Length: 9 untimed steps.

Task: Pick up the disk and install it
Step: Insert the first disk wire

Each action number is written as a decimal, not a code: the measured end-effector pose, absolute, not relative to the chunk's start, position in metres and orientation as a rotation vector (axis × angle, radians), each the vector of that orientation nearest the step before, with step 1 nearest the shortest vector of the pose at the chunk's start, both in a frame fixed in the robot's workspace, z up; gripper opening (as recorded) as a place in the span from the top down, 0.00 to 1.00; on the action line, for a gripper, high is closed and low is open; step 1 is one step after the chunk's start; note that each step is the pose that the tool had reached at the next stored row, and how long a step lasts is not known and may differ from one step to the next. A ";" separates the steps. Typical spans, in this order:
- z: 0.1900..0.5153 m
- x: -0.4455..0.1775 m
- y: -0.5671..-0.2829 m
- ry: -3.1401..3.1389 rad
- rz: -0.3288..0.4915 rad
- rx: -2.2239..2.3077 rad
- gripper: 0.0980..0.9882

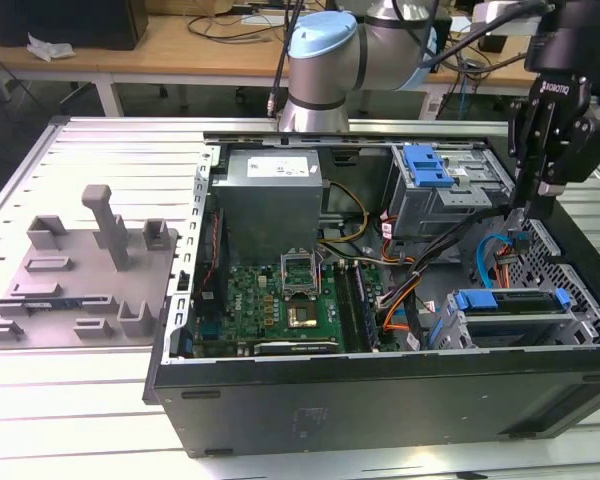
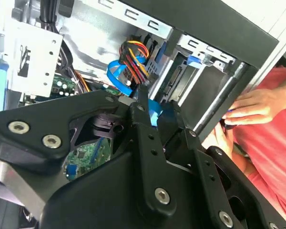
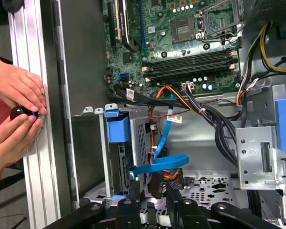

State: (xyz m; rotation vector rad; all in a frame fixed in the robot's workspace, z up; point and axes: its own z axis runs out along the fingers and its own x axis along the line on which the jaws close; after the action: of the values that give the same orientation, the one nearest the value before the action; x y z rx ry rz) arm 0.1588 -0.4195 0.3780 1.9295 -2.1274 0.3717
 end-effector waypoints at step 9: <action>0.368 0.168 -0.412 -2.107 0.403 1.914 0.71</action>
State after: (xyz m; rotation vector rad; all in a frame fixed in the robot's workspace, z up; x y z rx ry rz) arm 0.1683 -0.4117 0.3682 1.9141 -2.1070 0.4030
